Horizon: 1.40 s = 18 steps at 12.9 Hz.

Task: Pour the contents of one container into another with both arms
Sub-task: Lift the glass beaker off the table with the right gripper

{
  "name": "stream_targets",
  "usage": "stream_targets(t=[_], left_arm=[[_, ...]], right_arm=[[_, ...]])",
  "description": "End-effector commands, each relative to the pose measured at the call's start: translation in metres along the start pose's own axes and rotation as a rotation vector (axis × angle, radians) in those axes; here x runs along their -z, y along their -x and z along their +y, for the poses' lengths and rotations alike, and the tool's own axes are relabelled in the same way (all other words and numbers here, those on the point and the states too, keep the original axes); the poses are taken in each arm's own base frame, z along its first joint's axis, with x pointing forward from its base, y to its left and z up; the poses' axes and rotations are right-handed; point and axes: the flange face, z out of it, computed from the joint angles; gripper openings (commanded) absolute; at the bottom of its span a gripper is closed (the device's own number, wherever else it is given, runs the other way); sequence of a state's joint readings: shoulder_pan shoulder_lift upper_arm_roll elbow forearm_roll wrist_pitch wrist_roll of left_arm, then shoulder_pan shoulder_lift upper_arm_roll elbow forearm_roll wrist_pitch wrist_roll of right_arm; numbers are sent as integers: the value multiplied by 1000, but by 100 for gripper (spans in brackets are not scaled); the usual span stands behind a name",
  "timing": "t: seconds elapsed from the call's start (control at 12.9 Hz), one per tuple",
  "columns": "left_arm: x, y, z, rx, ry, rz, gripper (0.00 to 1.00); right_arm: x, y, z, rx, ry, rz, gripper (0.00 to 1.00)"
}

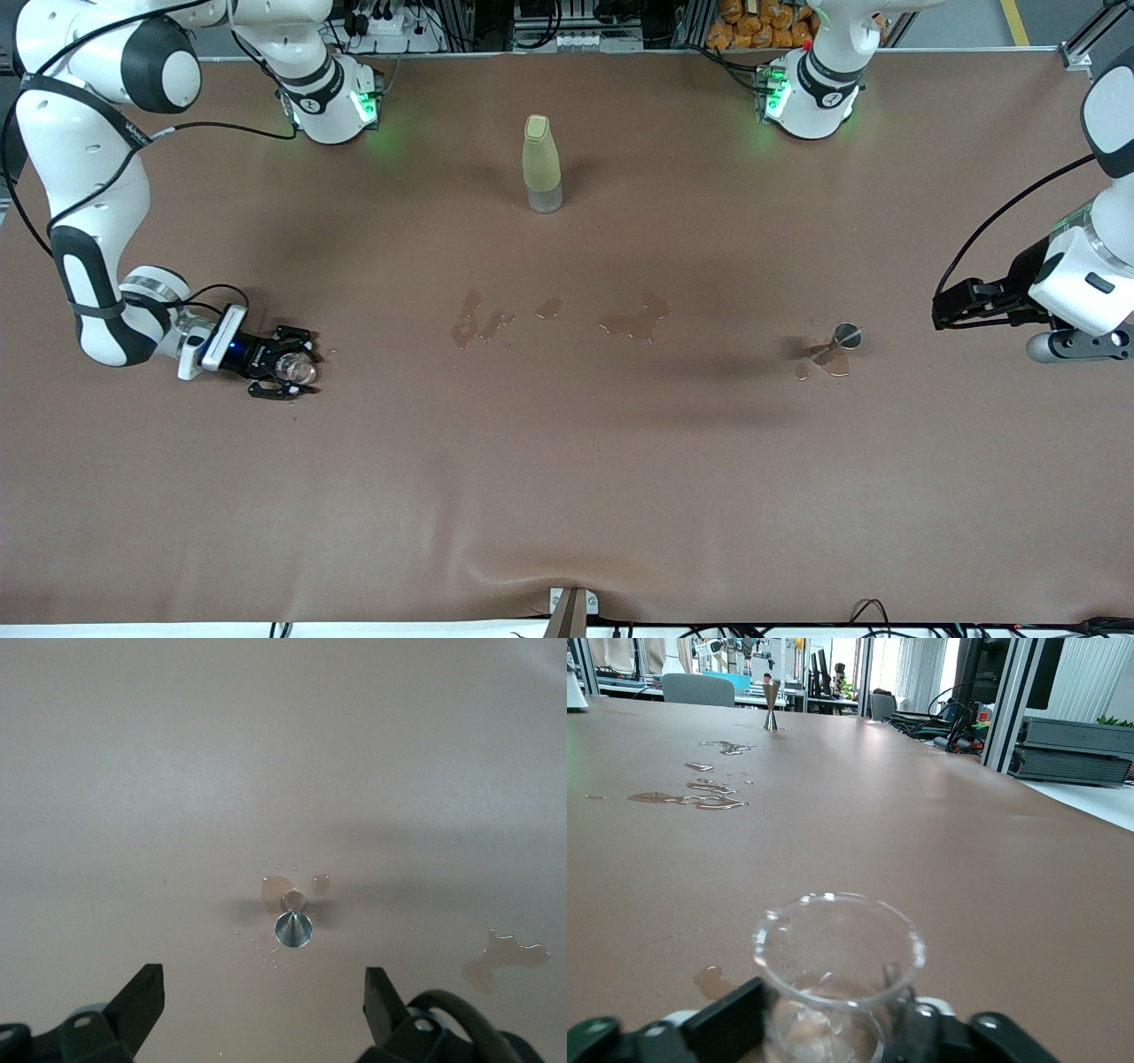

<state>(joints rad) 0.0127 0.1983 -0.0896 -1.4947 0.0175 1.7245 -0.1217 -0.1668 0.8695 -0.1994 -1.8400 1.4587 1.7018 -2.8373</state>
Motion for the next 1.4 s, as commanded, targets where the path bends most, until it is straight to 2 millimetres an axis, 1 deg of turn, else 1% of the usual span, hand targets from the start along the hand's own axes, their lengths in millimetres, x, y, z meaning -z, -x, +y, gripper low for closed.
stream_targets(t=[0.0, 0.23, 0.47, 0.62, 0.78, 0.93, 1.32], left_arm=[[6, 5, 2, 8, -7, 12, 100], [6, 6, 2, 9, -7, 12, 100], [6, 5, 2, 9, -7, 12, 100], [6, 6, 2, 9, -7, 12, 100], [6, 6, 2, 6, -7, 11, 100], [6, 6, 2, 6, -7, 11, 100], [6, 5, 2, 5, -7, 12, 100]], right_arm=[[1, 13, -8, 271, 50, 10, 13], [2, 6, -3, 273, 49, 13, 0], [7, -11, 5, 210, 29, 31, 0], [5, -23, 7, 174, 3, 79, 0], [8, -42, 12, 130, -42, 104, 0], [14, -67, 19, 99, -76, 126, 0], [16, -132, 31, 6, -154, 208, 0]])
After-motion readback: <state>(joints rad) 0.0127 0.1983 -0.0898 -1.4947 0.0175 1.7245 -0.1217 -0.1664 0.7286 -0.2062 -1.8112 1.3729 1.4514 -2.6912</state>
